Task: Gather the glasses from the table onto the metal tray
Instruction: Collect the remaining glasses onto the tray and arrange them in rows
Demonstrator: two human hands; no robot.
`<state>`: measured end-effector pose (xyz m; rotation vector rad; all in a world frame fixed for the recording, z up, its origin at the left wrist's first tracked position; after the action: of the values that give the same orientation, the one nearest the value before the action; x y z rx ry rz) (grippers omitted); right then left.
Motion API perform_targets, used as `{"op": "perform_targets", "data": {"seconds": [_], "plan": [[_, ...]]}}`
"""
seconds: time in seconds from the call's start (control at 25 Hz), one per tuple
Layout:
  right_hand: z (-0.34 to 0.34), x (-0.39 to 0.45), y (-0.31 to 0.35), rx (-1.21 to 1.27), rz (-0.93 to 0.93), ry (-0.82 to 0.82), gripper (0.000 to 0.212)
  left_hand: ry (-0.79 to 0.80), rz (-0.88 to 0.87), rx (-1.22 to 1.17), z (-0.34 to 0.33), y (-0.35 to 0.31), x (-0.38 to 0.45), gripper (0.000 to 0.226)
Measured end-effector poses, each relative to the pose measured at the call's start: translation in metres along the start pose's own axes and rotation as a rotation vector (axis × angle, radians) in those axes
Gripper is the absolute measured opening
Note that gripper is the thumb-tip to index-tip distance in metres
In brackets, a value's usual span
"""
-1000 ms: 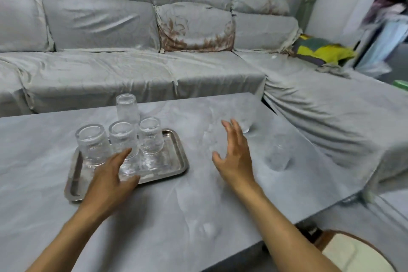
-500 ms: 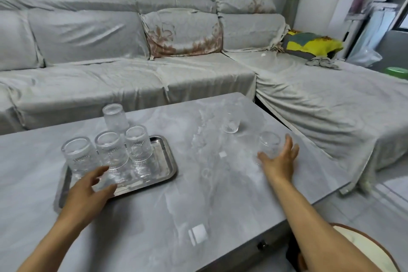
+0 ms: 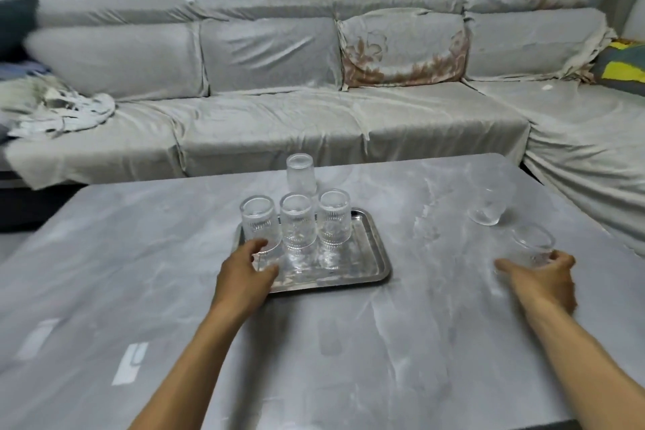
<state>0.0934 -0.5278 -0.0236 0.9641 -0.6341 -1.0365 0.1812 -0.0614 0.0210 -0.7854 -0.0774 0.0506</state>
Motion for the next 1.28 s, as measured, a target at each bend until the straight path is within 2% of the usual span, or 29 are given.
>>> {"op": "perform_targets", "data": {"seconds": [0.16,0.32,0.44,0.52,0.68,0.8,1.08,1.16,1.28], "plan": [[-0.029,-0.038,0.035,0.150,0.104,0.082,0.073,-0.039,0.065,-0.032,0.002,0.008,0.012,0.046],[-0.076,-0.107,0.104,0.405,0.277,0.377,0.069,-0.105,0.153,-0.095,0.014,0.021,0.025,0.043],[-0.121,-0.181,0.135,0.335,0.417,0.651,0.070,-0.109,0.251,-0.067,0.021,0.043,0.028,0.045],[-0.148,-0.219,0.141,0.248,0.486,0.738,0.074,-0.024,0.279,0.031,0.015,0.058,0.025,0.044],[-0.187,-0.257,0.143,0.138,0.541,0.806,0.072,0.117,0.209,0.157,0.006,0.068,0.025,0.047],[-0.210,-0.278,0.142,0.061,0.600,0.822,0.070,0.130,0.187,0.174,0.010,0.073,0.028,0.057],[-0.233,-0.288,0.132,-0.108,0.684,0.854,0.074,0.139,0.143,0.191,0.014,0.075,0.031,0.060],[-0.230,-0.287,0.128,-0.049,0.629,0.966,0.079,0.067,0.168,0.209,0.018,0.068,0.028,0.057],[-0.215,-0.278,0.131,0.044,0.542,1.100,0.092,-0.222,0.093,0.155,0.031,0.037,0.024,0.053]]}}
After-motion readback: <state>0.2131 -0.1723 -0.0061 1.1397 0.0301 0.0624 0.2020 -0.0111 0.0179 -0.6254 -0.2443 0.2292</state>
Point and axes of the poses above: each hand's wrist, its own x-axis towards the middle knuckle, its own z-axis out of the back of the hand, y = z × x, the point moved 4 cm from there along x, towards the middle knuckle, and after that the axes turned 10 degrees about x, right-handed, at the moved point
